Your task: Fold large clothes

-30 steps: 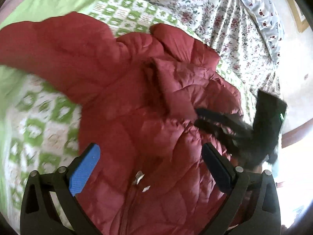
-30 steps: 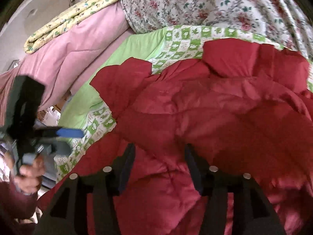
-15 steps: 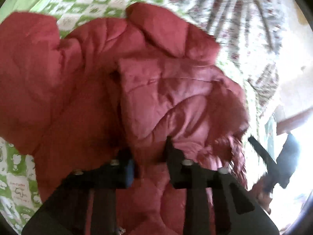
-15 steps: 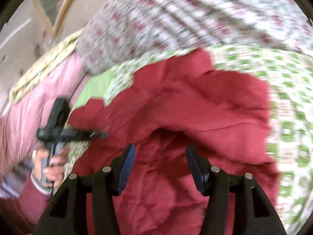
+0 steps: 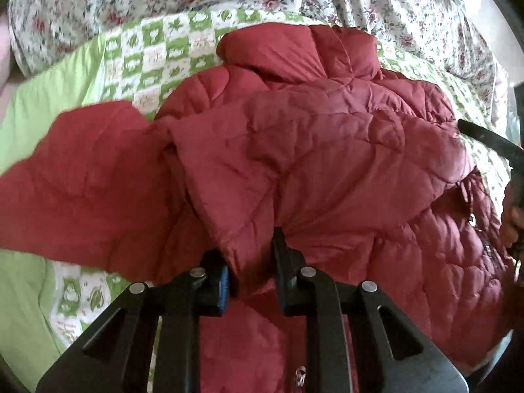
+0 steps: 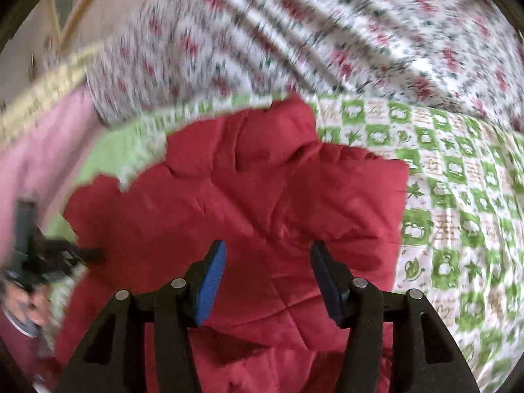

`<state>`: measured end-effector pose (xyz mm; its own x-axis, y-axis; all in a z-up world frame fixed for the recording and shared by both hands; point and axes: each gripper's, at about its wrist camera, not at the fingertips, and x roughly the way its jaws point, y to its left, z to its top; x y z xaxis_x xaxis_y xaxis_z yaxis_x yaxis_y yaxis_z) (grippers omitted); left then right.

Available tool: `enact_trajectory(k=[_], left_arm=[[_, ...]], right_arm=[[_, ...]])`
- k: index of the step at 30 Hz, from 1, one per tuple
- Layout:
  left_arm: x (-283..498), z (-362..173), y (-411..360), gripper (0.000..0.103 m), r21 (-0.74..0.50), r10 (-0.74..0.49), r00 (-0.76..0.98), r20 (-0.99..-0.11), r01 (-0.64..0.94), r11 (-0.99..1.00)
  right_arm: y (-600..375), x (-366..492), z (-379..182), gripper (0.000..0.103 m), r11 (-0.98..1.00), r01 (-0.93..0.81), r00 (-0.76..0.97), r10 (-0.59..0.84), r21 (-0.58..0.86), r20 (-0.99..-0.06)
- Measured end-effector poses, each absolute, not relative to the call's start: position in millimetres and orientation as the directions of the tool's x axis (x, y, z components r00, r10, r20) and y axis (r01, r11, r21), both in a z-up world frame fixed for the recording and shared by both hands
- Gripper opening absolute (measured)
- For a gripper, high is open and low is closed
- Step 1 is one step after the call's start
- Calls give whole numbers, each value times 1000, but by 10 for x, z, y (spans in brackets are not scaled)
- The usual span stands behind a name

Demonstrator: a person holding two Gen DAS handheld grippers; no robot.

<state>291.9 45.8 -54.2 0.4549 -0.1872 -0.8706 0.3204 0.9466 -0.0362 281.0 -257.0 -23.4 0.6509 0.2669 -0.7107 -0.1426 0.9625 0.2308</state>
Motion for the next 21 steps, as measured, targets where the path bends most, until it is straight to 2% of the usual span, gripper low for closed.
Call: enact_trajectory(k=[1, 3, 5, 6, 8, 11, 16, 18, 21], left_arm=[[2913, -558, 460, 20, -40, -186, 456, -870, 311, 950], [2873, -592, 515, 27, -57, -193, 452, -871, 298, 953], [2858, -625, 561, 34, -82, -209, 451, -868, 284, 955], [2849, -637, 594, 45, -86, -202, 447, -872, 266, 960], [2807, -588, 676, 50, -84, -180, 462, -868, 220, 972], [2645, -320, 774, 50, -133, -217, 530, -819, 194, 972], [2543, 20, 458, 50, -198, -354, 562, -748, 320, 927], [2632, -37, 257, 50, -179, -355, 543, -761, 350, 919], [2876, -389, 55, 50, -95, -255, 497, -830, 325, 941]], right_arm=[[-2517, 2875, -342, 55, 979, -126, 631, 203, 159, -749], [-2554, 2960, -563, 55, 992, -83, 586, 124, 93, -801], [-2721, 3014, -730, 56, 982, -54, 556, 179, 180, -811], [-2798, 3009, -761, 56, 975, -47, 559, 207, 219, -803], [-2883, 3003, -765, 56, 966, -39, 564, 231, 254, -793], [-2905, 2989, -787, 55, 977, -41, 570, 195, 209, -798], [-2948, 2982, -774, 56, 979, -50, 566, 189, 195, -803], [-2921, 2966, -766, 56, 984, -62, 563, 172, 166, -809], [-2909, 3000, -741, 56, 987, -58, 550, 157, 151, -820]])
